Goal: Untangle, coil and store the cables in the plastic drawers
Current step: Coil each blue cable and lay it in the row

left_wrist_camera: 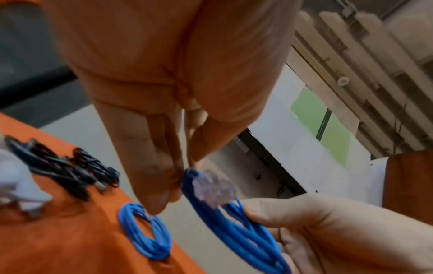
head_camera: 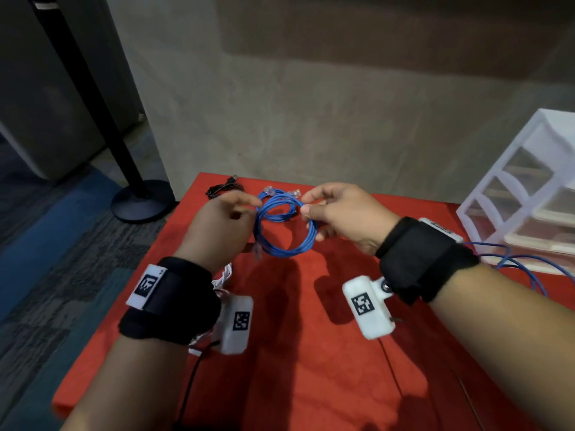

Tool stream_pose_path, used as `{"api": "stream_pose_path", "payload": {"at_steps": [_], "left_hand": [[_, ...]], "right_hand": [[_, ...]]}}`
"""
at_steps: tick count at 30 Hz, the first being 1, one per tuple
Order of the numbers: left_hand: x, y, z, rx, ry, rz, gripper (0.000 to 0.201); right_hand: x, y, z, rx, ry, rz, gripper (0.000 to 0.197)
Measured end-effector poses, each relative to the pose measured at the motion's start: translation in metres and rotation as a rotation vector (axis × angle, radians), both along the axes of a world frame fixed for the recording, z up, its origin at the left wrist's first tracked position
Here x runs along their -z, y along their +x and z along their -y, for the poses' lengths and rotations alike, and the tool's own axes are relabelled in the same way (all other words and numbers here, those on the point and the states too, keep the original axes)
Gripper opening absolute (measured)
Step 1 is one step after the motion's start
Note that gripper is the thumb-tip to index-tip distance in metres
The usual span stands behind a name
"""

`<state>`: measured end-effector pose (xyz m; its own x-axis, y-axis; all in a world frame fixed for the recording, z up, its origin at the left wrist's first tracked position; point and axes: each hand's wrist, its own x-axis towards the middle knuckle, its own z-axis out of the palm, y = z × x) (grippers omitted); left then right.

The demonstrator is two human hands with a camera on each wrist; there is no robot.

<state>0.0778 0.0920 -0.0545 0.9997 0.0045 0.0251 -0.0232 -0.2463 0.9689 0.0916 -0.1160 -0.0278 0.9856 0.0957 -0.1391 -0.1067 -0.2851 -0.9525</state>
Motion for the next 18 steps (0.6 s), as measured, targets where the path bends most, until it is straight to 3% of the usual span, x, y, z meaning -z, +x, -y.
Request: {"api": "stream_pose_path", "payload": {"at_steps": [3, 6, 11, 13, 15, 18], "left_hand": [[0.011, 0.006, -0.010, 0.075, 0.361, 0.072, 0.021], [0.014, 0.007, -0.011, 0.129, 0.652, 0.071, 0.028], [0.014, 0.010, -0.003, 0.109, 0.490, -0.080, 0.032], [0.014, 0.010, -0.003, 0.091, 0.535, -0.050, 0.033], [0.013, 0.008, -0.002, 0.042, 0.620, 0.043, 0.028], [0.005, 0.002, 0.007, -0.067, 0.556, 0.174, 0.026]], "right_hand": [[0.017, 0.023, -0.011, -0.034, -0.081, -0.086, 0.012], [0.035, 0.042, -0.021, -0.022, -0.166, -0.147, 0.011], [0.040, 0.053, -0.030, 0.005, -0.159, -0.162, 0.021], [0.035, 0.047, -0.024, 0.001, -0.164, -0.124, 0.016], [0.021, 0.032, -0.006, -0.033, -0.288, 0.005, 0.010], [-0.014, -0.002, 0.053, -0.111, -0.621, 0.255, 0.011]]}}
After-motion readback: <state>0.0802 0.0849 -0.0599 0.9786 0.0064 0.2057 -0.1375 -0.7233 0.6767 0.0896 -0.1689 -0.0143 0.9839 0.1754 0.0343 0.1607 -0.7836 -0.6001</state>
